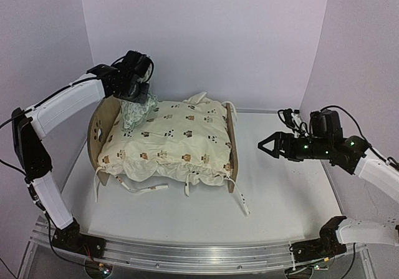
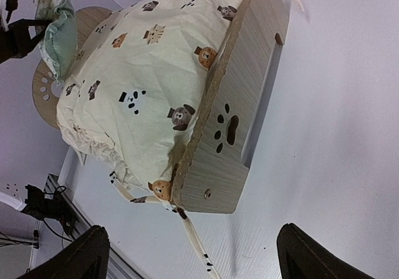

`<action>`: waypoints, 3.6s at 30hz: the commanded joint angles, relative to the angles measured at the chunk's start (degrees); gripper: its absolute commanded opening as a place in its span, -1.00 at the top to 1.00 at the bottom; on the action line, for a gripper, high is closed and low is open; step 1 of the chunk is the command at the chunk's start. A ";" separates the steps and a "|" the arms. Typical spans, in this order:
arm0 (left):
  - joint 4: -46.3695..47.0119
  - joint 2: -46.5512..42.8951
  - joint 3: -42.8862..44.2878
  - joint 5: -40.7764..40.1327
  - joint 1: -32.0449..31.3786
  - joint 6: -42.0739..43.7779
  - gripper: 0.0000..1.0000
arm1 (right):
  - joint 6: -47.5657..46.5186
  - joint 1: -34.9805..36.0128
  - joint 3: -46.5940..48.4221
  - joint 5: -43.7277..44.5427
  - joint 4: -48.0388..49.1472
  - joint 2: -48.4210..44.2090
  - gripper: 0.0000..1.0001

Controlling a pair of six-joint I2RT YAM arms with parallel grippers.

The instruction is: Set up the pet bed

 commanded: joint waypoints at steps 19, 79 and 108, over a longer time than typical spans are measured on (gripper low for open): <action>-25.66 6.14 18.37 -2.49 1.57 2.30 0.84 | -1.54 0.17 -0.31 0.77 -0.82 0.18 -0.91; -6.18 -20.61 -13.64 -3.89 -9.94 -7.24 -0.99 | -1.18 0.17 1.35 3.52 -0.31 0.63 -0.97; 8.29 -49.58 -38.22 7.30 -9.87 -20.24 -0.99 | 5.70 0.19 -1.13 0.68 7.97 -0.47 -0.97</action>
